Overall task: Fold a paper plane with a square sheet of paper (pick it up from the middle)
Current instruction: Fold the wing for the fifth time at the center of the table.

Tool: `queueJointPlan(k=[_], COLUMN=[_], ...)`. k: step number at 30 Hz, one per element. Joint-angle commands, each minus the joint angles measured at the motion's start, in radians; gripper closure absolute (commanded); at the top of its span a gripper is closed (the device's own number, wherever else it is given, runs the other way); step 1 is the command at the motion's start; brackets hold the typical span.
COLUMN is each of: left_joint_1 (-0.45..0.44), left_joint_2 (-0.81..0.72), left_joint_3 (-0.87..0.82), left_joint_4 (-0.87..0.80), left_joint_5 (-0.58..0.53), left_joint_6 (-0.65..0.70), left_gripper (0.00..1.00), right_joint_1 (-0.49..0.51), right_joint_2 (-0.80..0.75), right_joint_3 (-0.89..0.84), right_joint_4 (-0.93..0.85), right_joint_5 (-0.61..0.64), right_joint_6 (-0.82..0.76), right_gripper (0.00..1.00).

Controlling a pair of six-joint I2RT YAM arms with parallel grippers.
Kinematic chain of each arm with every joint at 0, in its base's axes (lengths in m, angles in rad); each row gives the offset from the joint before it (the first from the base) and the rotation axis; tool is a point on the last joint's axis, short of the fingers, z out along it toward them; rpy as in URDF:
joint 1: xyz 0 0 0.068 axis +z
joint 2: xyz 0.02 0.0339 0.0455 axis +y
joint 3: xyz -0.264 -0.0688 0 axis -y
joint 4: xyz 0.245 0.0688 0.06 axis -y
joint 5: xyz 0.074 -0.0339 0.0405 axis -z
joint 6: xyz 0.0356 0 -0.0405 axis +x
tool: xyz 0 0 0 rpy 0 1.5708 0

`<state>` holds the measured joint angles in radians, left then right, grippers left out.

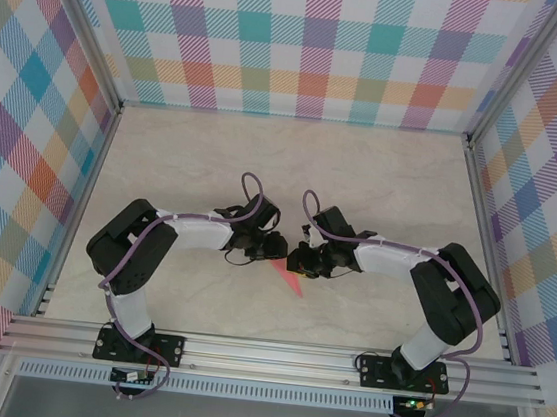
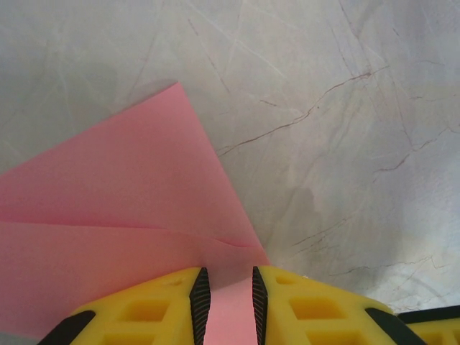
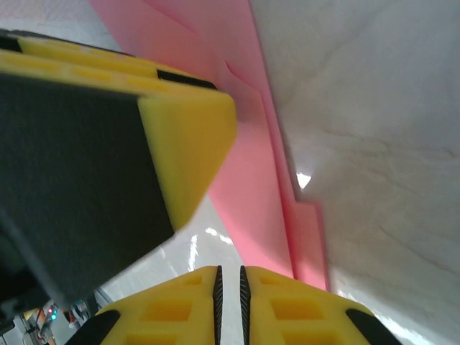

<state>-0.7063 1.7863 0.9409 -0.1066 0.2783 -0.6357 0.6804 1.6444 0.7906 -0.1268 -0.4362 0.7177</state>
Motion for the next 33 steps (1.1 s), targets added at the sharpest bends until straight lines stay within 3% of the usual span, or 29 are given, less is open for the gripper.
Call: queueJointPlan(k=[1, 12, 25, 33], left_joint_1=[-0.001, 0.007, 0.042, 0.038], left_joint_2=[0.045, 0.034, -0.159, -0.178], left_joint_3=[0.01, 0.047, -0.038, -0.134], left_joint_4=[-0.06, -0.072, 0.036, 0.161], left_joint_5=[-0.006, 0.01, -0.007, 0.008], left_joint_6=[0.036, 0.058, -0.095, -0.191], left_gripper=[0.73, 0.72, 0.6, 0.66], right_joint_1=[-0.004, -0.004, -0.004, -0.004], right_joint_2=[0.04, 0.087, 0.048, 0.021], right_joint_3=[0.04, -0.062, -0.12, -0.151], right_joint_4=[0.035, 0.025, 0.062, 0.074], right_joint_5=[-0.039, 0.01, 0.02, 0.044], right_joint_6=[-0.005, 0.004, 0.113, 0.178], right_gripper=[0.84, 0.88, 0.92, 0.92])
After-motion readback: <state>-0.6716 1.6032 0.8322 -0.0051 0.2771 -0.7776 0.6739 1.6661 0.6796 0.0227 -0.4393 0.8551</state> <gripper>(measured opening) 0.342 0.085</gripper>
